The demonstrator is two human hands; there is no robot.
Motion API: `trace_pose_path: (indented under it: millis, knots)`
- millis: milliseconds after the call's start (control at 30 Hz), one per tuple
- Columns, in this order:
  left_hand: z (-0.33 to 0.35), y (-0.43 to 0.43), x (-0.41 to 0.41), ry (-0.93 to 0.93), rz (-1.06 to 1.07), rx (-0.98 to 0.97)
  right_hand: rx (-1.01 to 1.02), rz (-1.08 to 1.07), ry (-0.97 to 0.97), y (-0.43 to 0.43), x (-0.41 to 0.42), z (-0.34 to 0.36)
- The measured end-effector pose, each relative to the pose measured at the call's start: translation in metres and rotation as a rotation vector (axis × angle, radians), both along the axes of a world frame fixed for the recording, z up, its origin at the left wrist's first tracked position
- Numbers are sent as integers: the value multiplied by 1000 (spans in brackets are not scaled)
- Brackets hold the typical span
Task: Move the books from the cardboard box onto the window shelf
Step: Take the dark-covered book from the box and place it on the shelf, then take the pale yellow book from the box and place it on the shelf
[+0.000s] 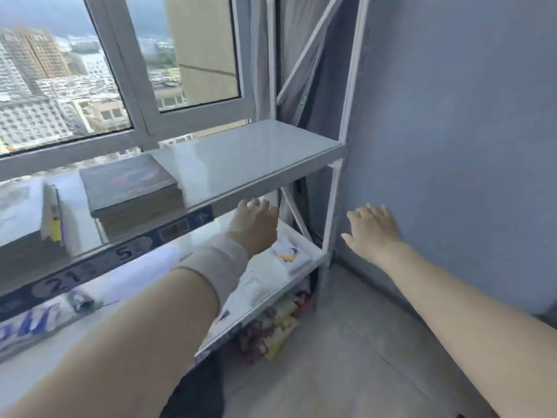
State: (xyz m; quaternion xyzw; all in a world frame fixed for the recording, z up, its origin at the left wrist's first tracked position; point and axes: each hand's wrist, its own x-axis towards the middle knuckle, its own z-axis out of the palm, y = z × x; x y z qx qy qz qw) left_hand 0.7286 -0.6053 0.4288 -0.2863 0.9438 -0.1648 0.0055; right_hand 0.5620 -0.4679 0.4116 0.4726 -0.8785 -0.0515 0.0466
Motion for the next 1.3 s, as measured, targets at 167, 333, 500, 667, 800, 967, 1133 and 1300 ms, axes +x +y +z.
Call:
trace_pose_path:
  millis: [167,333,500,667,800,967,1133,1300]
  knots:
    - [-19,132,-110,53,-225,86,28,-258,-29,159,-72,-21]
    - [-62,281,-242,22,-352,282,88,-455,-63,339,-148,-57]
    - [-113,417,-330,-112,-509,355,169,-687,-141,508,-202,-104]
    - [-157,491,-396,-228,-561,400,189,-812,-219,592,-242,-134]
    - [-200,524,-450,-323,-577,441,191,-838,-297,623,-289,-174]
    - [-279,540,-532,-390,-458,649,201,-830,-441,627,-371,-254]
    - [-377,535,-602,-482,-157,904,210,-842,-699,616,-450,-352]
    - [-464,536,-644,-502,125,1026,124,-926,-961,598,-505,-436]
